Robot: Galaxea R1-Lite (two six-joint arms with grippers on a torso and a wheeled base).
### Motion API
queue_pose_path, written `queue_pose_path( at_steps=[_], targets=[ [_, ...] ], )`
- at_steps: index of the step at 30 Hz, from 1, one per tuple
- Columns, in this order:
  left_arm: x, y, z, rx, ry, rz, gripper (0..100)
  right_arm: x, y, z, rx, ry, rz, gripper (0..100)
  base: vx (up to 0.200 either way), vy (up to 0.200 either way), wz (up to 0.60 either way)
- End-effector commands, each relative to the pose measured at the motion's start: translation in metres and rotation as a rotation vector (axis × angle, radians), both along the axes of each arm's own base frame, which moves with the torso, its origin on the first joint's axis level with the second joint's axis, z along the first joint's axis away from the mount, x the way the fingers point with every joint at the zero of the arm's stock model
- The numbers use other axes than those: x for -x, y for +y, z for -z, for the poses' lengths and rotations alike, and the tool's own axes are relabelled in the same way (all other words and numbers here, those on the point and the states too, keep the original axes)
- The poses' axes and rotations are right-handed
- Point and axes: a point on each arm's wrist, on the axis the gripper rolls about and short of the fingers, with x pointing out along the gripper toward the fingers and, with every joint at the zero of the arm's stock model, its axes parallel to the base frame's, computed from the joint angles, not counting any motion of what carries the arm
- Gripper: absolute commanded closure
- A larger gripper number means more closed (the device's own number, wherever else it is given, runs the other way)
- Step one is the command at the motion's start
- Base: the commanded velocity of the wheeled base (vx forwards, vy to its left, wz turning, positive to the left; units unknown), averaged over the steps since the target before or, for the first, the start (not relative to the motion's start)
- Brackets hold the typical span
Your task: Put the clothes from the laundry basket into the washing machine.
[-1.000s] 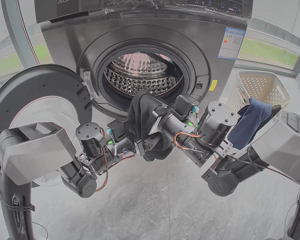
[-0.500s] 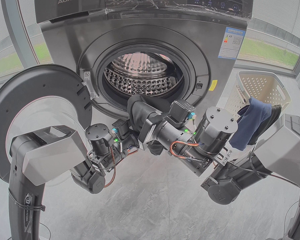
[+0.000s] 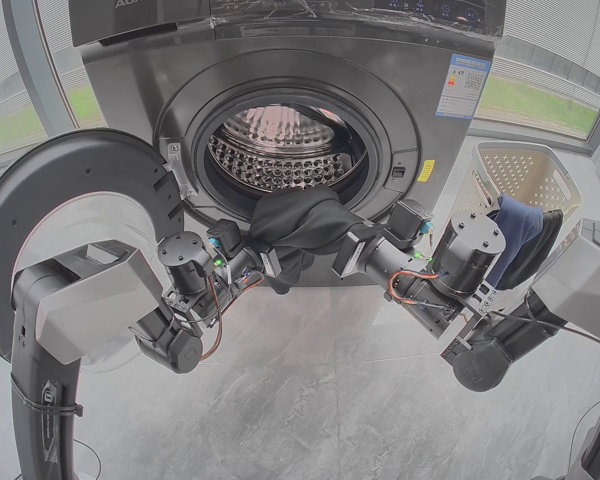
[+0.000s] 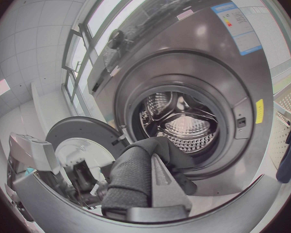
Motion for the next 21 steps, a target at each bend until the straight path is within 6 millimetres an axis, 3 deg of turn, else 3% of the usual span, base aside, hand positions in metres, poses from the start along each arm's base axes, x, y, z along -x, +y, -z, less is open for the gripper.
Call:
queue_pose_path(
  at_steps=[1,4,9,10,16,18,19,21],
  targets=[
    [0.011,0.005,-0.022,0.021,-0.025,-0.004,100,-0.007,-0.014,0.009,0.022,0.03,0.039,100,0.0,0.0,0.0],
    [0.023,0.005,-0.031,0.027,-0.022,-0.005,100,-0.011,-0.009,0.027,0.052,0.065,0.035,100,0.0,0.0,0.0],
    [0.041,0.008,-0.042,0.028,-0.012,0.004,100,-0.013,-0.003,0.031,0.044,0.05,0.021,100,0.0,0.0,0.0],
    [0.042,0.008,-0.042,0.027,-0.011,0.004,100,-0.013,-0.003,0.031,0.044,0.05,0.021,0,0.0,0.0,0.0],
    [0.067,0.01,-0.061,0.075,-0.004,-0.002,100,0.001,-0.01,0.025,0.057,0.047,0.008,0,0.0,0.0,0.0],
    [0.067,0.01,-0.061,0.075,-0.004,-0.002,100,0.001,-0.01,0.025,0.057,0.047,0.008,0,0.0,0.0,0.0],
    [0.081,0.015,-0.06,0.058,0.025,-0.006,100,0.027,-0.024,0.029,0.132,0.073,-0.045,0,0.0,0.0,0.0],
    [0.087,0.021,-0.056,0.048,0.049,-0.018,100,0.042,-0.031,0.036,0.177,0.1,-0.07,0,0.0,0.0,0.0]
  ],
)
